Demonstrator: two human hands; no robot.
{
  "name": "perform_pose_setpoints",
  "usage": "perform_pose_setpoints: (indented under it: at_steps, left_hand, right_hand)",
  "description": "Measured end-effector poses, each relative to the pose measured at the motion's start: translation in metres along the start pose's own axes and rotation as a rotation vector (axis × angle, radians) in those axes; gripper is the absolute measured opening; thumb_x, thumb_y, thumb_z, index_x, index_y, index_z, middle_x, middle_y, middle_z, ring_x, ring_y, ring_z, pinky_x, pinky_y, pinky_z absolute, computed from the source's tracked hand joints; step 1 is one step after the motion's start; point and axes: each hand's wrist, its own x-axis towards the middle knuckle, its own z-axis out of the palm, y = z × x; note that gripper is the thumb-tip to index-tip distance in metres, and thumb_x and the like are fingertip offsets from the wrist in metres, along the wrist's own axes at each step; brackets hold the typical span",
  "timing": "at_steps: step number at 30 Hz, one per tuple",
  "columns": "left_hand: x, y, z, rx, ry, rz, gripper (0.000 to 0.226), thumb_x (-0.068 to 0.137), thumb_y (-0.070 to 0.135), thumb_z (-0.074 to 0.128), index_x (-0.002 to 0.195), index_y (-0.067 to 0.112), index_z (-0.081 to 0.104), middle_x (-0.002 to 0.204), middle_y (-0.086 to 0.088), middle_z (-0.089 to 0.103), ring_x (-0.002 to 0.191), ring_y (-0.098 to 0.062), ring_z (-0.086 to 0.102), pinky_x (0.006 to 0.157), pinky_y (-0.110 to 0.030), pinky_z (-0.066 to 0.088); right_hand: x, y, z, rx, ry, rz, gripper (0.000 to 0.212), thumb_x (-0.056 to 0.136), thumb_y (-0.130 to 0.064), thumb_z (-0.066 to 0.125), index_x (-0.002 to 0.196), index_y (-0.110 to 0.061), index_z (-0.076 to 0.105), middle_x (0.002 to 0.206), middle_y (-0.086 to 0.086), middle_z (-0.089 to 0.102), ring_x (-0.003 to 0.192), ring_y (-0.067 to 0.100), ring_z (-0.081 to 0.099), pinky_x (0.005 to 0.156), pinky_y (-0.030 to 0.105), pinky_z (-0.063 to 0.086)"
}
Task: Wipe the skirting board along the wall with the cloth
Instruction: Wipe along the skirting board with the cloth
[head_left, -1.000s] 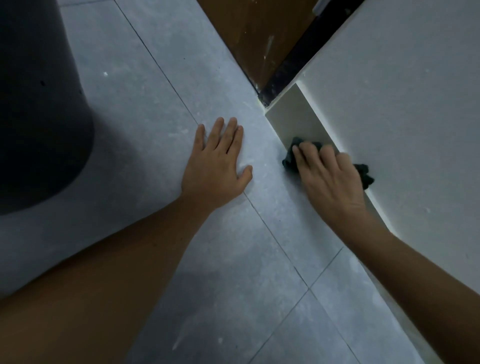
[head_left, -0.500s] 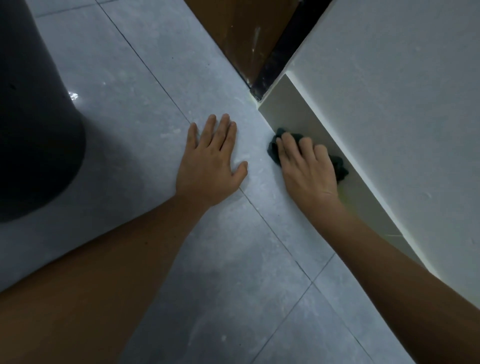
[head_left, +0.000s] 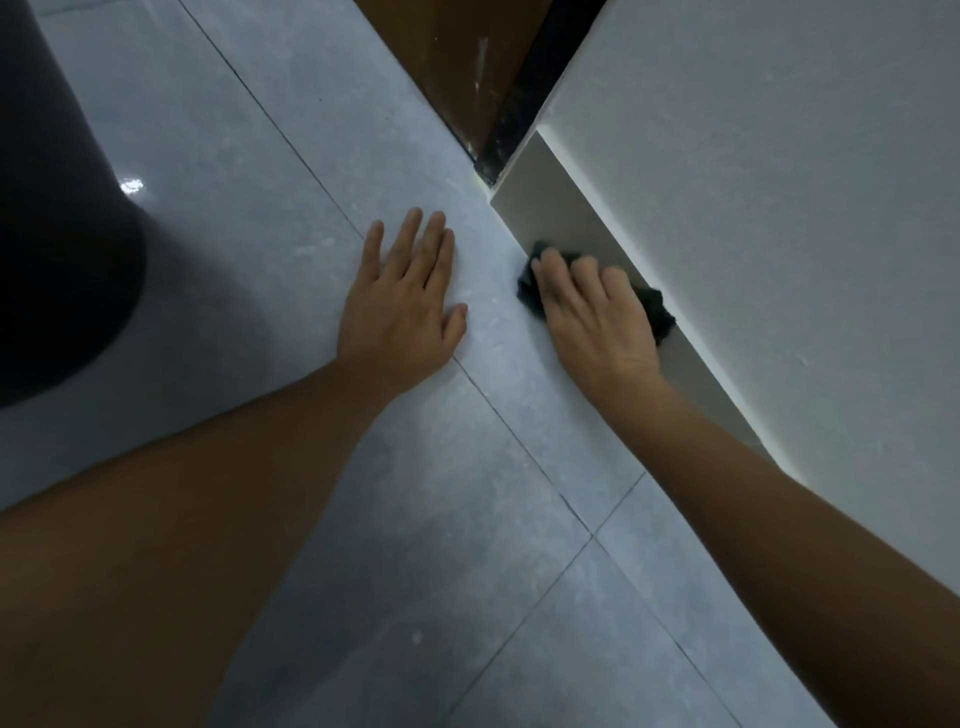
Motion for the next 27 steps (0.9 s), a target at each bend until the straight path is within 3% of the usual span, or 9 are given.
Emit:
perform_pose_setpoints:
  at_steps: [4, 9, 14, 16, 19, 22, 25, 27]
  left_hand:
    - [-0.017, 0.027, 0.001, -0.105, -0.017, 0.013, 0.073, 0.089, 0.046, 0.021, 0.147, 0.001, 0.027, 0.156, -0.017, 0.022, 0.145, -0.032, 0.016, 0.116, -0.048, 0.003]
    - [-0.030, 0.042, 0.006, -0.118, -0.006, 0.043, 0.082, 0.088, 0.059, 0.027, 0.148, 0.002, 0.025, 0.157, -0.015, 0.021, 0.146, -0.031, 0.015, 0.116, -0.050, 0.002]
    - [-0.035, 0.046, 0.010, -0.099, -0.040, 0.048, 0.084, 0.088, 0.061, 0.026, 0.151, 0.006, 0.019, 0.159, -0.012, 0.015, 0.147, -0.029, 0.010, 0.116, -0.052, 0.001]
    - [-0.036, 0.047, 0.011, -0.102, -0.036, 0.050, 0.084, 0.087, 0.061, 0.027, 0.150, 0.006, 0.020, 0.159, -0.012, 0.016, 0.147, -0.029, 0.012, 0.115, -0.052, 0.001]
    - [-0.034, 0.050, 0.009, -0.112, -0.032, 0.055, 0.084, 0.087, 0.061, 0.028, 0.150, 0.006, 0.021, 0.158, -0.012, 0.018, 0.146, -0.030, 0.014, 0.115, -0.053, 0.004]
    - [-0.030, 0.049, 0.007, -0.098, -0.033, 0.048, 0.084, 0.087, 0.062, 0.025, 0.151, 0.007, 0.019, 0.159, -0.011, 0.016, 0.147, -0.030, 0.011, 0.115, -0.053, 0.003]
    - [-0.031, 0.047, 0.007, -0.103, -0.035, 0.033, 0.084, 0.087, 0.061, 0.025, 0.150, 0.007, 0.020, 0.159, -0.011, 0.016, 0.147, -0.029, 0.011, 0.115, -0.053, 0.003]
    - [-0.032, 0.048, 0.007, -0.106, -0.039, 0.041, 0.084, 0.087, 0.061, 0.026, 0.150, 0.006, 0.021, 0.159, -0.011, 0.017, 0.147, -0.030, 0.012, 0.115, -0.053, 0.003]
  right_hand:
    - [-0.056, -0.002, 0.023, -0.001, -0.070, 0.016, 0.059, 0.086, -0.014, 0.031, 0.144, -0.015, 0.041, 0.131, 0.007, 0.023, 0.090, 0.025, 0.030, 0.070, 0.033, 0.024]
    - [-0.037, 0.018, 0.006, 0.047, 0.103, 0.227, 0.070, 0.078, -0.021, 0.054, 0.145, -0.015, 0.037, 0.129, 0.007, 0.026, 0.090, 0.024, 0.031, 0.071, 0.030, 0.035]
    - [-0.006, 0.004, -0.003, 0.095, 0.094, 0.176, 0.062, 0.086, -0.018, 0.038, 0.148, -0.017, 0.031, 0.142, 0.002, 0.028, 0.102, 0.022, 0.038, 0.078, 0.027, 0.041]
    - [-0.020, -0.007, 0.008, 0.107, 0.017, 0.131, 0.057, 0.091, -0.023, 0.041, 0.147, -0.016, 0.033, 0.145, 0.000, 0.032, 0.100, 0.022, 0.038, 0.076, 0.028, 0.039]
    - [-0.059, -0.016, 0.031, 0.103, -0.078, 0.124, 0.058, 0.088, -0.021, 0.044, 0.146, -0.016, 0.037, 0.139, 0.004, 0.022, 0.093, 0.024, 0.030, 0.072, 0.030, 0.032]
    - [-0.090, -0.008, 0.039, 0.081, -0.081, 0.101, 0.061, 0.085, -0.015, 0.034, 0.146, -0.016, 0.035, 0.141, 0.002, 0.033, 0.093, 0.024, 0.031, 0.070, 0.032, 0.025]
    - [-0.100, 0.005, 0.033, 0.020, -0.071, 0.012, 0.067, 0.084, -0.009, 0.027, 0.151, -0.013, 0.021, 0.141, 0.003, 0.031, 0.099, 0.024, 0.038, 0.075, 0.030, 0.037]
    - [-0.087, 0.014, 0.024, 0.013, 0.002, 0.130, 0.069, 0.082, -0.014, 0.039, 0.149, -0.016, 0.027, 0.134, 0.005, 0.028, 0.094, 0.022, 0.037, 0.071, 0.028, 0.039]
